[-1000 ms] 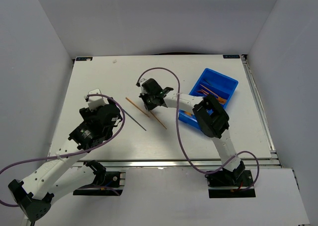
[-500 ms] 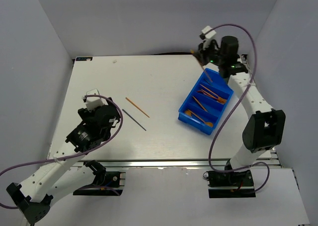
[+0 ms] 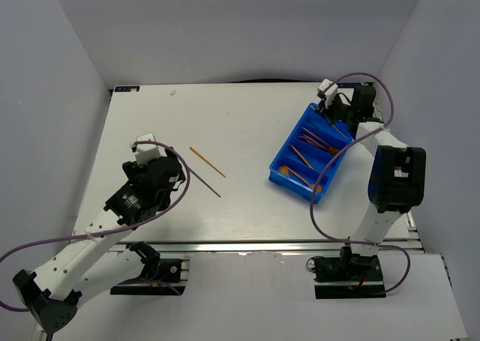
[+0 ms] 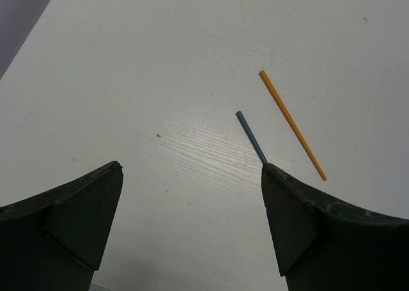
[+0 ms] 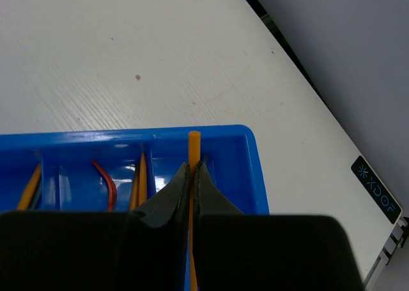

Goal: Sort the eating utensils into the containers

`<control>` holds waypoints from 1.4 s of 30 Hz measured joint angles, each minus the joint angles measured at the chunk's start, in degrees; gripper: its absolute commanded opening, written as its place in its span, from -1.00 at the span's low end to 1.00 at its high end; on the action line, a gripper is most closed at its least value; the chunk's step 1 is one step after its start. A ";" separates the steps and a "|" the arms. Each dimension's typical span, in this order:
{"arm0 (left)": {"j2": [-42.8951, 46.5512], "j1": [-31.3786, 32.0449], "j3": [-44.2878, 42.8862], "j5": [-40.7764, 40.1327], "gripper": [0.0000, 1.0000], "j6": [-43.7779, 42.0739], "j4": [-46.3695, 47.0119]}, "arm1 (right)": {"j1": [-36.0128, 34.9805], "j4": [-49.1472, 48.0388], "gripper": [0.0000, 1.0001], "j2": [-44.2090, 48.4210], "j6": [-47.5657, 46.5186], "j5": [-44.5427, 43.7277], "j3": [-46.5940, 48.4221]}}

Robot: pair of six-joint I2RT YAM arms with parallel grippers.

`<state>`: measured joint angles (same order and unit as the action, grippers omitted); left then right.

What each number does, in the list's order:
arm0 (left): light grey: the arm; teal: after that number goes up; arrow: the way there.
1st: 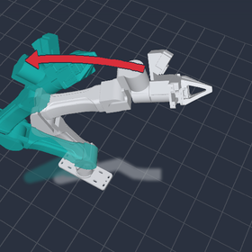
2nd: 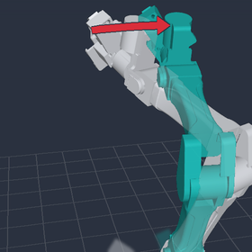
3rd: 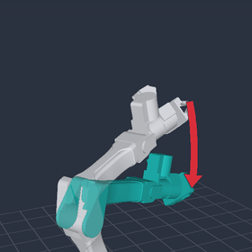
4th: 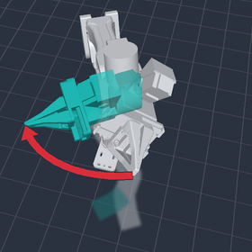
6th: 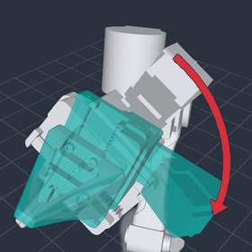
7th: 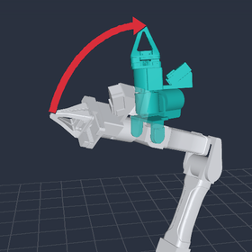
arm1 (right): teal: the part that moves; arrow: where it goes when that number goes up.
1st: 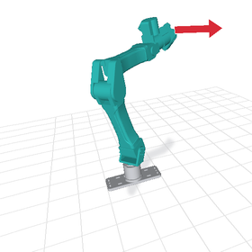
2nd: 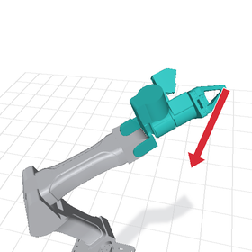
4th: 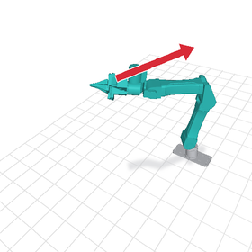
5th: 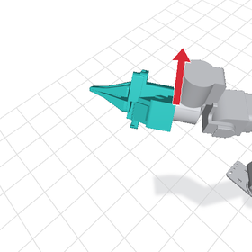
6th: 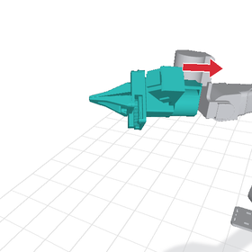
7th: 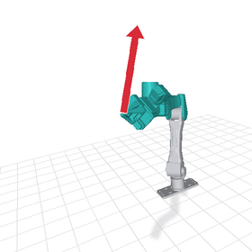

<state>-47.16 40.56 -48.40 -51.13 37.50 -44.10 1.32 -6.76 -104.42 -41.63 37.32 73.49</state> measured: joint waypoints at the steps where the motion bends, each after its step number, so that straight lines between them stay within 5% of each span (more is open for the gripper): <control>1: 0.00 0.00 0.00 0.04 0.96 -0.02 0.04 | 0.37 -0.79 -1.00 -0.11 -0.57 0.33 -0.85; 5: -0.02 0.00 0.00 0.24 0.96 -0.04 0.35 | 1.07 -3.08 -0.98 -0.66 -1.77 0.92 -1.36; 8: -0.17 0.00 0.00 0.35 0.96 -0.04 0.42 | 1.07 -3.34 -0.51 -0.98 -1.88 0.74 -1.29; 9: -0.24 0.00 -0.02 0.35 0.96 -0.04 0.42 | 1.07 -3.30 -0.21 -1.03 -1.84 0.46 -1.29; 10: -0.33 0.00 0.00 0.39 0.96 -0.04 0.42 | 1.05 -3.32 0.78 -1.03 -1.68 0.22 -1.31; 16: -0.35 0.00 0.00 0.61 0.96 -0.07 0.44 | 0.55 -4.94 0.79 2.40 3.13 -2.12 -3.82; 19: -0.37 0.00 0.00 0.59 0.96 -0.04 0.44 | -2.80 -4.85 0.79 7.69 9.75 -11.82 -3.69; 24: -0.94 0.00 0.00 -0.24 0.96 0.09 0.37 | -25.88 -1.49 0.79 14.21 21.57 -42.18 3.54; 28: -1.46 -0.04 0.00 -0.63 0.96 0.46 0.31 | -38.71 -6.45 0.79 18.75 35.50 -32.96 -3.15; 35: -1.31 -0.11 -0.02 -2.03 0.96 1.33 -0.70 | -47.50 4.33 0.76 -8.85 42.12 -37.18 18.93; 39: -0.81 -0.15 -0.02 -2.47 0.96 1.55 -0.96 | -52.54 13.46 0.37 -23.93 42.10 -38.73 33.03; 42: -0.44 -0.15 0.00 -2.49 0.96 1.53 -0.96 | -54.40 18.49 0.29 -33.11 42.40 -39.47 42.73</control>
<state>-47.59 40.40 -48.40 -53.63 39.03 -45.06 -53.08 11.73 -137.53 0.78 -2.15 116.22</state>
